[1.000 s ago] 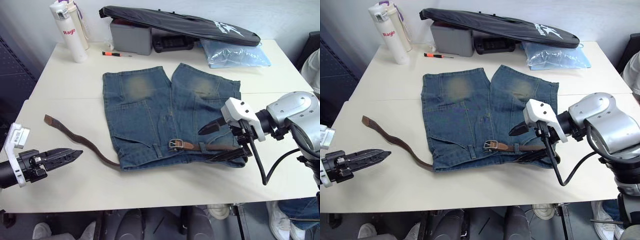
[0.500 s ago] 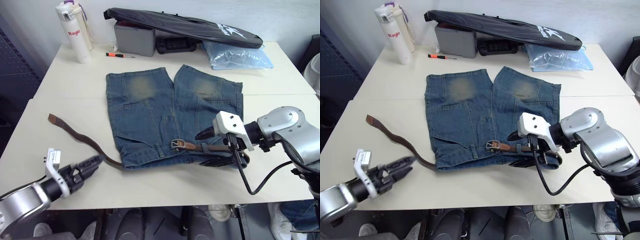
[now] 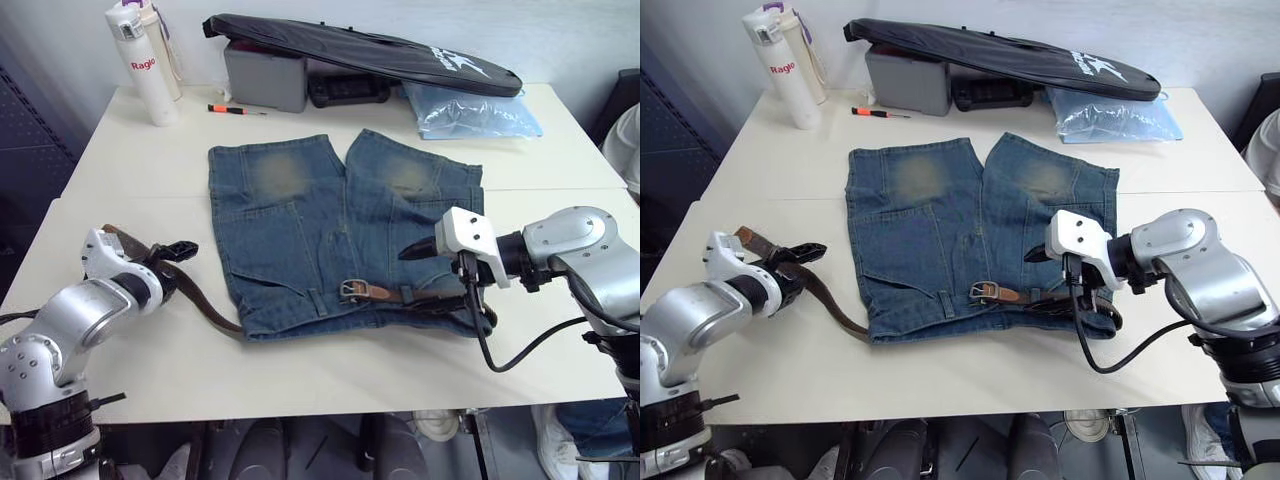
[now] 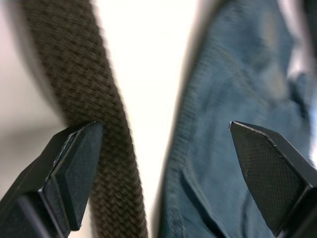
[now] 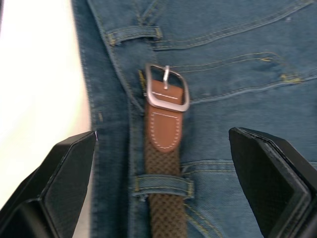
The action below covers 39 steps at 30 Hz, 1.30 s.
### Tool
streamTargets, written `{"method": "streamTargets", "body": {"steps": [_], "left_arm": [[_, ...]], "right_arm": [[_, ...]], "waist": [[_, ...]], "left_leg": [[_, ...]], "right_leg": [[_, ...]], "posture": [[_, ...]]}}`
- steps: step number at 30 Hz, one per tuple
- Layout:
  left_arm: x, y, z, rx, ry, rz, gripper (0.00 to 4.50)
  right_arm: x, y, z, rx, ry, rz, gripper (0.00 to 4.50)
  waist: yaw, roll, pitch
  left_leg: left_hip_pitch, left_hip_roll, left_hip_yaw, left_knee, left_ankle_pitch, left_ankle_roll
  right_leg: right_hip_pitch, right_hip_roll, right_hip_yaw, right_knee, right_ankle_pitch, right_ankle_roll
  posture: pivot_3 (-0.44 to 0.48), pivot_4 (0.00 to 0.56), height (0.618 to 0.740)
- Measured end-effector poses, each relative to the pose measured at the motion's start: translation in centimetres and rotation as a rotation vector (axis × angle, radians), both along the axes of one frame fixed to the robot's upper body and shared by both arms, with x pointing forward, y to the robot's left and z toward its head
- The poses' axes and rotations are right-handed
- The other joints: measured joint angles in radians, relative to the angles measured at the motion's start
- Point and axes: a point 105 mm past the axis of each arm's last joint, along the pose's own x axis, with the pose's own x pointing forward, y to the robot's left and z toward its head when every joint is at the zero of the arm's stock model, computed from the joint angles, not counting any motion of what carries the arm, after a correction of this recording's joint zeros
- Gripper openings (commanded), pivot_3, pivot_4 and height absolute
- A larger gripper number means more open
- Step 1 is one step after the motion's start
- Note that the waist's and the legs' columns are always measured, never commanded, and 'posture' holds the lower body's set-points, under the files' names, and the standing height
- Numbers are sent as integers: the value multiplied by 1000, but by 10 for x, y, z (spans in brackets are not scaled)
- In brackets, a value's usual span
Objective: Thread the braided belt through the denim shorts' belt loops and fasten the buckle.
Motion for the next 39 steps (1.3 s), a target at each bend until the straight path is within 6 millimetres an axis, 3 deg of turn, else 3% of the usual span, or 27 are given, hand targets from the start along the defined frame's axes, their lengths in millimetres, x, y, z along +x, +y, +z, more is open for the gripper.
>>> {"method": "streamTargets", "body": {"steps": [4,8,10,12,13,15,17,18,22,26,30,33,35,39], "left_arm": [[-2,32,0,144,151,132,4474],[4,41,-7,156,293,244,4474],[10,35,-6,154,317,246,4474],[19,23,-6,147,329,226,3518],[20,22,-6,149,331,227,3354],[22,24,-9,159,354,249,2594],[22,25,-10,160,361,255,1615],[22,25,-11,159,366,258,1502],[25,33,-11,178,367,297,188],[41,32,-3,98,236,226,59],[53,18,16,95,109,47,59],[52,11,30,178,18,-97,0],[43,3,34,267,-49,-225,0],[34,-4,31,276,-102,-343,0]], "right_arm": [[8,-4,-2,3,-20,-52,4500],[14,-10,-12,-11,-38,-109,4500],[16,-13,-13,-11,-47,-137,4500],[18,-10,-12,-1,-72,-152,4500],[18,-10,-11,0,-75,-154,4500],[21,-12,-9,1,-94,-186,4500],[23,-14,-8,4,-101,-201,4500],[23,-14,-8,6,-103,-204,4500],[19,-11,-6,14,-95,-200,4500],[4,-18,-14,-22,-7,-178,4500],[-3,-14,-15,-13,37,-160,4500],[-1,-19,-19,-19,60,-193,3692],[3,-28,-23,-28,80,-231,2644],[6,-40,-23,-18,115,-270,563]], "waist": [[-4,0,0],[3,-1,0],[4,-1,0],[5,-1,0],[5,-1,0],[3,-1,0],[4,-1,0],[5,-1,0],[9,-1,0],[10,-1,0],[1,-2,1],[-7,-2,1],[-10,-2,1],[-6,-2,1]], "left_leg": [[1,1,2,-1,0,0],[1,0,2,-1,0,0],[1,0,2,-1,0,0],[1,0,2,-1,0,0],[1,0,2,-1,0,0],[1,0,3,-1,0,0],[2,0,3,-1,0,0],[2,0,3,-1,0,0],[2,0,3,-1,0,0],[0,0,3,-2,0,0],[0,0,3,-2,-1,0],[0,0,4,-4,-1,0],[0,0,5,-5,-1,0],[0,1,5,-5,-1,0]], "right_leg": [[0,1,2,-1,0,0],[0,1,2,-2,0,0],[0,1,2,-2,0,1],[0,1,2,-2,0,1],[0,1,2,-2,0,1],[0,1,3,-2,0,1],[0,1,3,-1,1,1],[0,1,2,-1,1,1],[1,2,2,-1,1,1],[0,2,1,-4,1,1],[0,2,1,-4,1,1],[-2,2,2,-5,1,1],[-3,2,3,-5,1,1],[-3,2,3,-5,1,1]], "posture": [[0,150,740],[0,150,740],[0,150,740],[0,150,740],[0,150,740],[0,150,740],[0,150,740],[0,150,740],[0,150,740],[0,150,740],[0,150,740],[0,150,740],[0,150,740],[0,150,740]]}}
